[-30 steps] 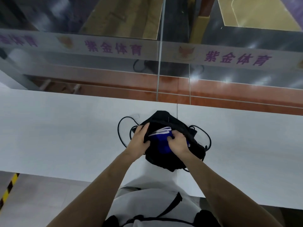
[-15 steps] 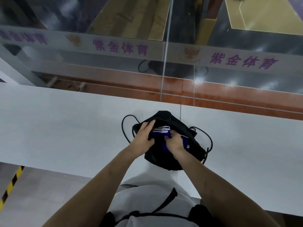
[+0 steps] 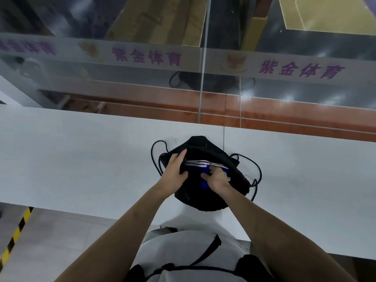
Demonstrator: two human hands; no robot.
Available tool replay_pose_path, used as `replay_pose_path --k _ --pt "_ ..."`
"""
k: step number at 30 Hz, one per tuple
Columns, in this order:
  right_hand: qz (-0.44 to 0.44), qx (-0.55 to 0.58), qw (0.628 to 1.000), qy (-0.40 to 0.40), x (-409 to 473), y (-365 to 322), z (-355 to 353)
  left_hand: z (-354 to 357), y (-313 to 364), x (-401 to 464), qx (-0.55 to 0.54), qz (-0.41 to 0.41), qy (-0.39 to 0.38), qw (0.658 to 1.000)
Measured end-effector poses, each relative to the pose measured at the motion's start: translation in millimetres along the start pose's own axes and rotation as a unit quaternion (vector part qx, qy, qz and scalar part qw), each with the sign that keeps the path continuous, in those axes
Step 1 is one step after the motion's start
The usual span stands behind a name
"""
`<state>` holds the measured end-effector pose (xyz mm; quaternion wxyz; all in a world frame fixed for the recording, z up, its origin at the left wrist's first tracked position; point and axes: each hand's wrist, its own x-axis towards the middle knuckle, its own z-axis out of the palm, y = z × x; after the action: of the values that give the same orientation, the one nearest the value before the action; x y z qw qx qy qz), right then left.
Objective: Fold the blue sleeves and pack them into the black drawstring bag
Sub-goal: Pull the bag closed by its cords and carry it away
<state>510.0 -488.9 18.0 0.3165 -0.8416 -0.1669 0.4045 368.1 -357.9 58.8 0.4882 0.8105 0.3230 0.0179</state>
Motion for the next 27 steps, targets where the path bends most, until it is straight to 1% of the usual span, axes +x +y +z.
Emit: replay_pose_path --k 2,4,6,8,9,10,11,12,15,16,17,18,20,23,24,25,27 --pt "-0.003 0.002 1.0 0.007 -3.6 4.5 -7.6 -0.4 -5.8 -0.7 -0.011 -0.005 0.04 0.999" --pt "-0.043 -0.014 0.998 0.039 -10.5 10.7 -16.5 0.6 -10.5 -2.5 -0.041 -0.011 0.092 0.995" --pt "-0.109 -0.046 0.985 0.124 -17.6 23.4 -26.1 1.6 -14.5 -4.3 -0.072 -0.016 0.151 0.986" --pt "-0.158 -0.083 0.958 0.226 -24.6 36.7 -40.0 1.6 -17.1 -5.9 -0.11 -0.027 0.193 0.975" --pt "-0.166 -0.098 0.947 0.258 -26.4 43.6 -47.8 1.1 -18.1 -6.2 -0.133 -0.039 0.205 0.969" --pt "-0.16 -0.117 0.942 0.27 -26.5 50.1 -55.3 0.6 -19.1 -6.2 -0.153 -0.054 0.212 0.964" --pt "-0.141 -0.148 0.944 0.26 -25.3 55.9 -62.4 0.1 -20.8 -6.3 -0.166 -0.073 0.213 0.96" --pt "-0.114 -0.183 0.948 0.232 -22.8 61.3 -68.8 -0.4 -23.8 -5.3 -0.16 -0.099 0.21 0.96" --pt "-0.02 -0.244 0.964 0.102 -18.9 70.5 -79.9 -0.1 -37.8 1.1 -0.078 -0.213 0.159 0.961" --pt "-0.004 -0.256 0.964 0.067 -18.5 71.6 -81.4 0.8 -39.9 1.7 -0.06 -0.236 0.141 0.96" --pt "0.003 -0.276 0.96 0.045 -18.4 72.0 -82.4 0.6 -40.4 1.2 -0.049 -0.241 0.133 0.96" --pt "0.001 -0.302 0.952 0.04 -18.3 72.2 -82.9 -0.3 -39.6 0.3 -0.039 -0.237 0.13 0.962" --pt "-0.014 -0.351 0.934 0.061 -18.2 71.6 -83.7 -2.9 -37.7 -0.2 -0.02 -0.225 0.121 0.967" --pt "-0.04 -0.353 0.929 0.104 -18.3 67.9 -88.7 -8.0 -32.2 2.9 0.007 -0.207 0.102 0.973" --pt "-0.045 -0.334 0.935 0.112 -18.2 64.9 -91.0 -9.7 -28.9 5.0 0.005 -0.203 0.103 0.974" --pt "-0.047 -0.291 0.949 0.114 -19.0 60.4 -93.3 -11.1 -24.6 6.8 -0.006 -0.201 0.106 0.974" --pt "-0.049 -0.172 0.978 0.103 -22.2 48.0 -99.3 -14.1 -12.9 9.5 -0.045 -0.202 0.112 0.972"
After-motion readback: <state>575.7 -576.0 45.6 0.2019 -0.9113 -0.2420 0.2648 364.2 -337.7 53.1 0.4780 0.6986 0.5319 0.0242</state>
